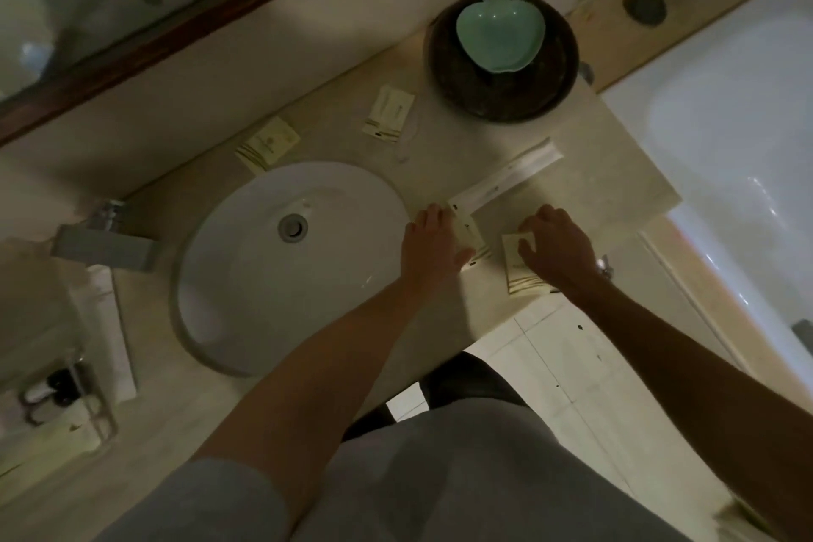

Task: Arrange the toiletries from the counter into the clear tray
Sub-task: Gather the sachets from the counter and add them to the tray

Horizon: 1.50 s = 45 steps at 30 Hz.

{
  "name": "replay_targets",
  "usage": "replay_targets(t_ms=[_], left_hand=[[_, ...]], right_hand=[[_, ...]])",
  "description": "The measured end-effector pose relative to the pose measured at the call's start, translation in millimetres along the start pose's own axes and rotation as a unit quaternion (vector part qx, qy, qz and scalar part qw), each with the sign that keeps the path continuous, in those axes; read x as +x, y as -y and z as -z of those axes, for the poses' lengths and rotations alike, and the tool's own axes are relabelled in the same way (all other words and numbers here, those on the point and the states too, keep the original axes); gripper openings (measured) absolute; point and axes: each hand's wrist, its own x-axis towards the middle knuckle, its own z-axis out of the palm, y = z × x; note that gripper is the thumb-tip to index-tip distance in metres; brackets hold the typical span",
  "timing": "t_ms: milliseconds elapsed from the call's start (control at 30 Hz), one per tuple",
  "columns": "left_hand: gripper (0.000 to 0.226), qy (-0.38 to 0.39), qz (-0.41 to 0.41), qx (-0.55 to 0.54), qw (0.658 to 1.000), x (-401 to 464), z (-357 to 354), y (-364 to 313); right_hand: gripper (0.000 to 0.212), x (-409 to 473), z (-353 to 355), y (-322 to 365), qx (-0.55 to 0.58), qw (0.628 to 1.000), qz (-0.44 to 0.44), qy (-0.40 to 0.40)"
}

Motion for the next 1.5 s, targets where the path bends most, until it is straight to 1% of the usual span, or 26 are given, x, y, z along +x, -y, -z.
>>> replay_targets(t_ms=[100,233,400,467,567,633,700,800,933,1000,1100,1200,1300,1367,1433,1500], left_hand=[[0.071,0.005,-0.010,0.014,1.000,0,0,4],[0.065,0.017,0.000,0.003,1.000,-5,1,8],[0.062,0.037,-0.004,-0.003,0.999,-4,7,11],[0.057,0.031,0.003,-0.015,0.999,-2,11,12],[0.049,0.007,0.044,-0.037,0.998,0,16,8],[0.052,0.016,0.090,-0.029,0.995,2,19,1],[0.057,0.034,0.096,0.019,0.995,5,20,-5],[0.061,0.060,0.062,0.080,0.993,7,21,-15],[0.055,0.103,0.073,0.078,0.989,11,19,-24],[0.055,0.110,0.072,0.079,0.988,13,20,-27],[0.061,0.113,0.075,0.080,0.988,13,23,-33],[0.053,0.130,0.070,0.090,0.985,13,25,-37],[0.041,0.138,0.070,0.059,0.986,12,32,-34],[0.039,0.133,0.076,0.011,0.988,12,36,-28],[0.042,0.128,0.086,-0.062,0.986,12,40,-22],[0.044,0.135,0.091,-0.160,0.974,10,39,-12]], right_hand=[[0.026,-2,-11,27,-0.003,1.000,0.002,0.027],[0.031,0,-22,54,0.025,0.995,-0.078,0.055],[0.028,1,-28,57,0.045,0.992,-0.094,0.068],[0.026,0,-28,54,0.060,0.991,-0.098,0.071],[0.024,-5,-27,50,0.086,0.989,-0.087,0.088],[0.023,-8,-26,48,0.112,0.986,-0.074,0.099],[0.022,-11,-26,45,0.117,0.987,-0.068,0.091],[0.021,-17,-24,35,0.110,0.990,-0.068,0.056],[0.018,-20,-24,19,0.115,0.990,-0.081,0.032],[0.018,-19,-24,14,0.118,0.989,-0.088,0.026],[0.017,-19,-23,11,0.125,0.988,-0.091,0.023],[0.016,-20,-24,9,0.133,0.986,-0.094,0.020],[0.015,-19,-23,8,0.136,0.986,-0.098,0.000],[0.016,-18,-21,5,0.135,0.986,-0.097,-0.013],[0.017,-19,-20,1,0.137,0.985,-0.099,-0.021],[0.017,-19,-19,-4,0.138,0.985,-0.103,-0.019]])
